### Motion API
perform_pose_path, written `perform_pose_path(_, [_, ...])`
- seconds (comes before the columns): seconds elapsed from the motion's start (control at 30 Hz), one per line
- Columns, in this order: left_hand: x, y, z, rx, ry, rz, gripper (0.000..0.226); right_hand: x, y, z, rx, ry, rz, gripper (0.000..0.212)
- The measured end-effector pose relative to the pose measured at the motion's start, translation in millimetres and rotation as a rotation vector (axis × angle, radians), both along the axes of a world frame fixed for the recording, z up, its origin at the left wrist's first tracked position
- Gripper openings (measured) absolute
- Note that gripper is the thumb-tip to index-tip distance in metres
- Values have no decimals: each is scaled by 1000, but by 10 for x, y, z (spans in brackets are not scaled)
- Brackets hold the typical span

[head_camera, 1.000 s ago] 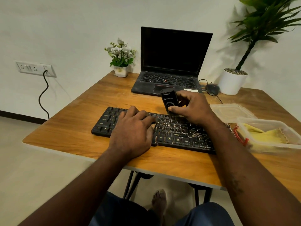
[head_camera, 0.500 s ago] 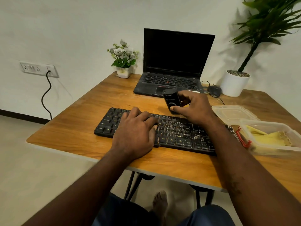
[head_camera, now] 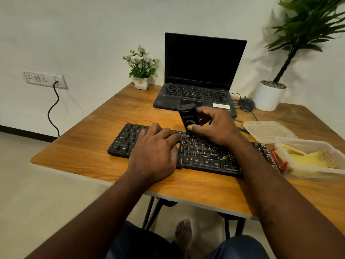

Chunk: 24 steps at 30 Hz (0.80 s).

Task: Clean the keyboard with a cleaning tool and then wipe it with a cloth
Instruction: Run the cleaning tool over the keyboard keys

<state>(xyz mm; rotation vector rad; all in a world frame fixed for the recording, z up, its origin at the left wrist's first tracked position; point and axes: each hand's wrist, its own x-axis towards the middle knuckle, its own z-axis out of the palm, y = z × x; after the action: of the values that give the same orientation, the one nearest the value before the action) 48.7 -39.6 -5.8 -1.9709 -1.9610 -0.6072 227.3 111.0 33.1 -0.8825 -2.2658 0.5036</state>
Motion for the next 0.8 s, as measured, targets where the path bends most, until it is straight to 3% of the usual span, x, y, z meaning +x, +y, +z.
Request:
perform_pose_path(0.17, [1, -6, -13, 1, 0, -6, 43, 48, 19, 8, -12, 75, -52, 49])
perform_pose_path(0.3, [-2, 1, -6, -5, 2, -1, 42, -9, -3, -15, -24, 17, -35, 52])
perform_pose_path(0.47, [-4, -13, -12, 15, -13, -13, 39, 142, -9, 48, -22, 144, -75, 45])
perform_pose_path(0.63, [-2, -13, -4, 6, -11, -6, 41, 238, -130, 65, -76, -26, 135, 40])
perform_pose_path(0.8, [-14, -28, 2, -2, -28, -15, 42, 633, -36, 170, -167, 29, 33, 39])
